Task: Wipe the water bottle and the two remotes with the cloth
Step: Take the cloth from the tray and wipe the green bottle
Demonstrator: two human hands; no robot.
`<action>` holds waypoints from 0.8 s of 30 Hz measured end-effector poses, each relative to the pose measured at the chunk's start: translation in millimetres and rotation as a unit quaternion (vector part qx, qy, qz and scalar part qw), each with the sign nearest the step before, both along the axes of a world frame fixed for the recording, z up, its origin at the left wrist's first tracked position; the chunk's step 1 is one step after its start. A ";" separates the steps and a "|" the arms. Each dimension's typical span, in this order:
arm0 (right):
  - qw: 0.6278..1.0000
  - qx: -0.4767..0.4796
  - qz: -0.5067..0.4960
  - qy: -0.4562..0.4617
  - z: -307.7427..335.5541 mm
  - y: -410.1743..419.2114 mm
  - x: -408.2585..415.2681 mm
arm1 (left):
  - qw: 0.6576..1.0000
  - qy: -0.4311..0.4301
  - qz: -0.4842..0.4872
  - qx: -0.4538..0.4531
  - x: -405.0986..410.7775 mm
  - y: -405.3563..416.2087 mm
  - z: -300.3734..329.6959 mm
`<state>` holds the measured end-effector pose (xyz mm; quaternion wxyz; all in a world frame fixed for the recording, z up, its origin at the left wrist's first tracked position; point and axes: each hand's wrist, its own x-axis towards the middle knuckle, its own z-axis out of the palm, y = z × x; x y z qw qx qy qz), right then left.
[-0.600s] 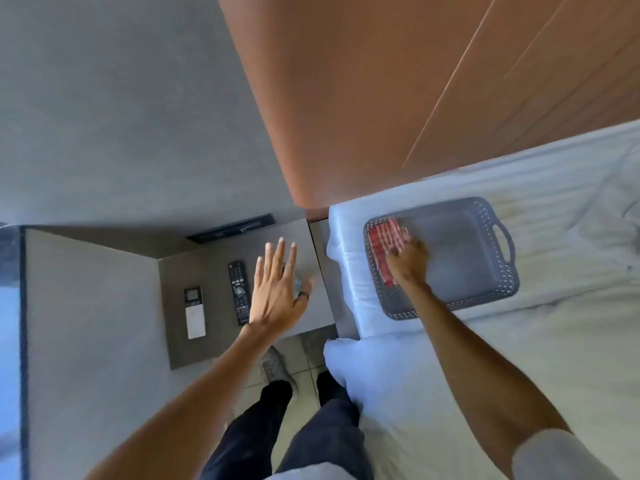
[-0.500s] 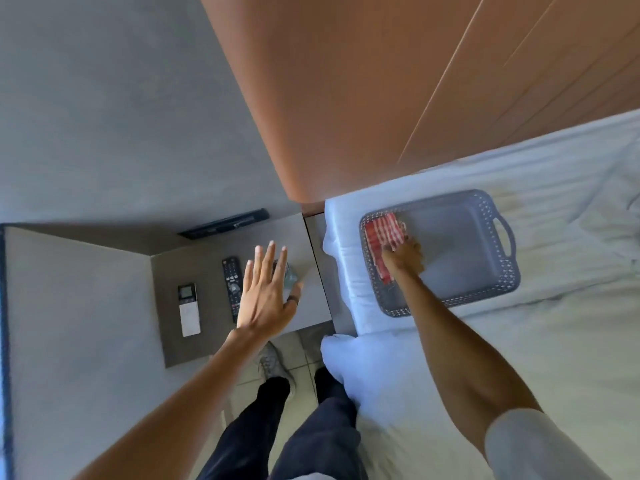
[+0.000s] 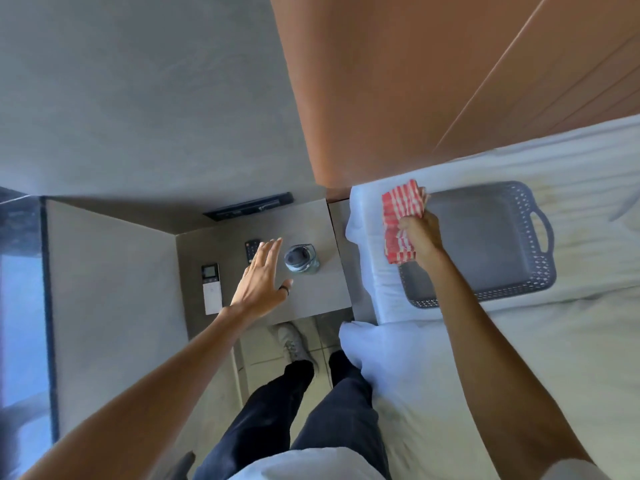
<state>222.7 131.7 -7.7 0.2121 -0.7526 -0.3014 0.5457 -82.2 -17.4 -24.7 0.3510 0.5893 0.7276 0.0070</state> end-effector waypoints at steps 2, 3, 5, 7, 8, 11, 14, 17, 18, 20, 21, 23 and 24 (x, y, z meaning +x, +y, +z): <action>0.998 -0.010 0.026 0.061 4.5 -9.2 -28.7 | 0.998 -0.028 0.019 -0.050 -13.8 1.4 -12.9; 0.995 -0.018 0.033 0.088 1.0 -15.8 -44.1 | 0.996 -0.042 0.023 -0.074 -21.1 2.4 -21.5; 0.994 -0.048 0.044 0.091 -11.3 -29.9 -71.3 | 0.992 -0.064 0.015 -0.110 -32.4 7.0 -43.7; 0.994 -0.085 0.044 0.045 -36.1 -44.6 -93.2 | 0.987 -0.091 -0.008 -0.129 -41.6 18.9 -76.4; 0.994 -0.093 0.043 0.028 -49.7 -52.0 -99.8 | 0.986 -0.107 -0.018 -0.129 -43.0 26.4 -91.3; 0.995 -0.076 0.050 0.029 -96.1 -72.7 -112.9 | 0.983 -0.160 -0.043 -0.074 -42.9 42.8 -135.3; 0.998 -0.020 0.045 0.025 -130.3 -91.6 -118.4 | 0.972 -0.227 -0.058 0.028 -37.8 49.5 -168.2; 1.000 0.006 0.010 -0.004 -124.0 -98.1 -118.2 | 0.934 -0.353 0.059 -0.016 -34.5 53.2 -166.3; 1.000 0.006 0.002 -0.008 -114.4 -99.2 -117.3 | 0.908 -0.401 0.121 -0.026 -35.4 52.6 -163.1; 1.000 -0.002 -0.017 0.006 -92.1 -100.3 -115.5 | 0.870 -0.444 0.214 0.002 -36.6 48.4 -150.6; 1.000 -0.001 -0.017 0.013 -81.6 -100.5 -114.6 | 0.855 -0.451 0.254 0.018 -37.1 45.9 -141.1; 1.000 0.026 0.011 0.008 -65.8 -101.4 -116.0 | 0.810 -0.469 0.351 0.013 -37.8 42.1 -125.2; 0.997 0.056 0.041 -0.015 -58.8 -103.0 -119.6 | 0.780 -0.490 0.390 -0.002 -36.7 41.5 -117.7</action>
